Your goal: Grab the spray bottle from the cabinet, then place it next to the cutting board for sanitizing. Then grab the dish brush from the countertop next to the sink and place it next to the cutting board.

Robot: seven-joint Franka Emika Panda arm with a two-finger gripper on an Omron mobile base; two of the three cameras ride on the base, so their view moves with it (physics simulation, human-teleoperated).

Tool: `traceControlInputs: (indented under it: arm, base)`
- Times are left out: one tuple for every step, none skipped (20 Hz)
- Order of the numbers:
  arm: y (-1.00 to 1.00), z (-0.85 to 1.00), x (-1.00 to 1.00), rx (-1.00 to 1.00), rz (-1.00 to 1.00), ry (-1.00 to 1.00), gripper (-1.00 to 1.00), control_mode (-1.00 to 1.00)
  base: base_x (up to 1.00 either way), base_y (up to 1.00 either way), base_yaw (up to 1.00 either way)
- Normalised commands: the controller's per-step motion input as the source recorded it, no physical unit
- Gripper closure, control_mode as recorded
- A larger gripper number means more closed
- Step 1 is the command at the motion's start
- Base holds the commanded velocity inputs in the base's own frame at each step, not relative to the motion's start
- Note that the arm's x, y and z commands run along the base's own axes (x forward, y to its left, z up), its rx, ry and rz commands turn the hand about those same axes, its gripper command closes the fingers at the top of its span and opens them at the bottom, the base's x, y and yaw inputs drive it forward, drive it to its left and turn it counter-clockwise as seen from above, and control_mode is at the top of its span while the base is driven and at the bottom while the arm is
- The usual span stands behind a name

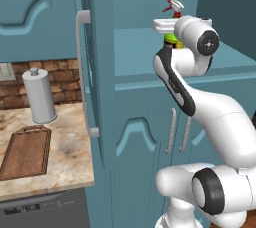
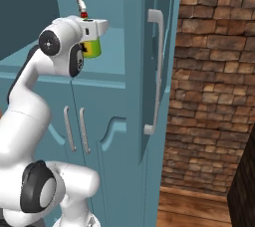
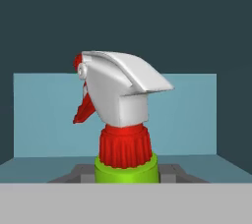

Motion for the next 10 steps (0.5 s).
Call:
traceControlInputs:
  arm:
    - [0.09,0.00,-0.56,0.00,-0.08,-0.13,1.00,-1.00]
    - [0.10,0.00,-0.52,0.00,-0.07,-0.12,1.00,-1.00]
    - [0.16,0.00,-0.49,0.00,-0.06,-0.10,1.00,-1.00]
    - [0.12,0.00,-0.54,0.00,-0.06,-0.10,1.00,-1.00]
    - [0.06,0.00,-0.63,0.00,-0.06,-0.12,1.00,-1.00]
    - [0.01,0.00,-0.64,0.00,-0.06,-0.11,1.00,-1.00]
    - [0.00,0.10,-0.59,0.00,-0.05,-0.04,1.00,-1.00]
    - [0.00,0.13,-0.66,0.00,-0.03,-0.01,1.00,-1.00]
    - [0.00,0.22,-0.72,0.00,-0.03,-0.04,1.00,-1.00]
    - [0.00,0.32,-0.71,0.00,-0.01,-0.04,1.00,-1.00]
  base:
    - [0.00,0.00,0.00]
    - [0.00,0.00,0.00]
    - [0.00,0.00,0.00]
    - [0.00,0.00,0.00]
    - [0.00,0.00,0.00]
    - [0.00,0.00,0.00]
    - [0.00,0.00,0.00]
    - [0.00,0.00,0.00]
    - [0.00,0.00,0.00]
    - [0.00,0.00,0.00]
